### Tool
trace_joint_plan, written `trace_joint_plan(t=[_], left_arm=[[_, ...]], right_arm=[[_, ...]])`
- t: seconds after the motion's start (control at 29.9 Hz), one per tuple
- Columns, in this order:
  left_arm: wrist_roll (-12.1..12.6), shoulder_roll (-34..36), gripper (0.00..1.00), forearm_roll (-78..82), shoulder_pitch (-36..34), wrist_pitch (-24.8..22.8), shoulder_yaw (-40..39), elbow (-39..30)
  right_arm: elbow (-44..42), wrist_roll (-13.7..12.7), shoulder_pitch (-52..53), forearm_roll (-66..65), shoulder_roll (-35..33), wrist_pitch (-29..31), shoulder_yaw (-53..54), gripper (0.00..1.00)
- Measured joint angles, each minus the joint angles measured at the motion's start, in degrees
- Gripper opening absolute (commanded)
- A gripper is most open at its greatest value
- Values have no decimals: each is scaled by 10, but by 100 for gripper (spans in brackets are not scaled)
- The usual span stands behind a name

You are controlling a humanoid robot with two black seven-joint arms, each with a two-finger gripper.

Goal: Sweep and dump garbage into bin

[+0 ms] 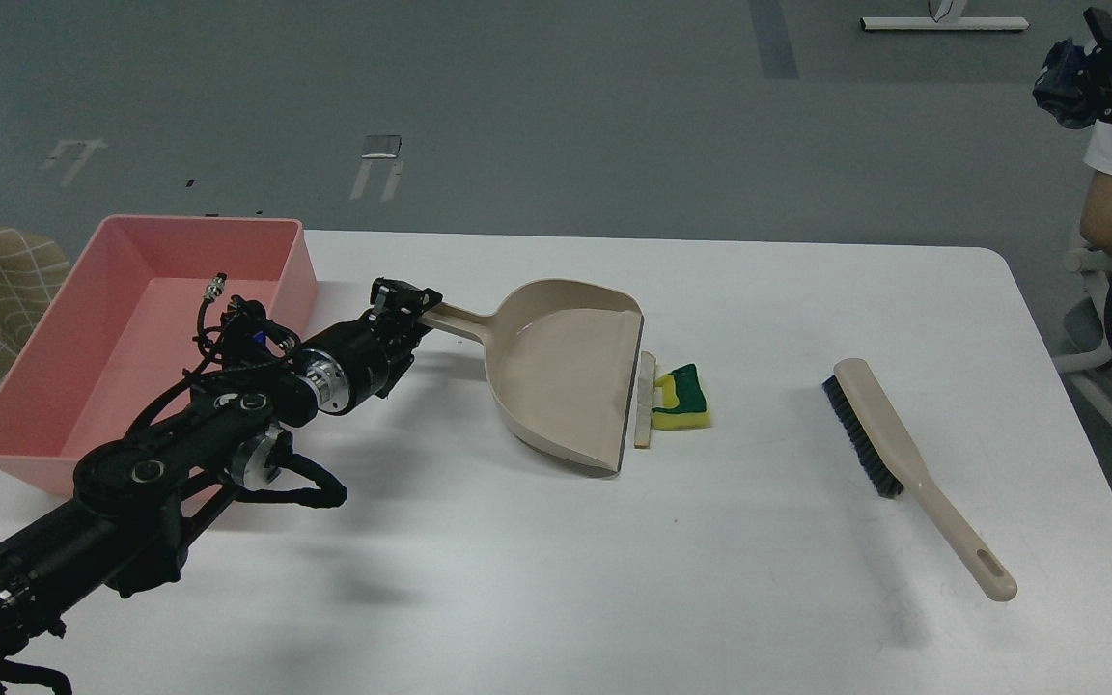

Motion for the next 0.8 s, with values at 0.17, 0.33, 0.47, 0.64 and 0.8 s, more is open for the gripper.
trace_joint_plan(t=[0.17, 0.33, 0.47, 0.64, 0.8], left_arm=[[-4, 2, 31, -1, 0, 0, 0, 3], [-6, 1, 25, -1, 2, 0, -1, 17], [-26, -1, 14, -1, 2, -1, -1, 23], [-42, -1, 4, 3, 0, -3, -1, 22], [-58, 0, 3, 5, -2, -4, -1, 15]], right_arm=[[1, 0, 0, 0, 0, 0, 0, 100], [2, 0, 1, 0, 0, 0, 0, 100], [2, 0, 1, 0, 0, 0, 0, 100], [2, 0, -2, 0, 0, 0, -1, 100], [1, 0, -7, -1, -3, 0, -2, 100]])
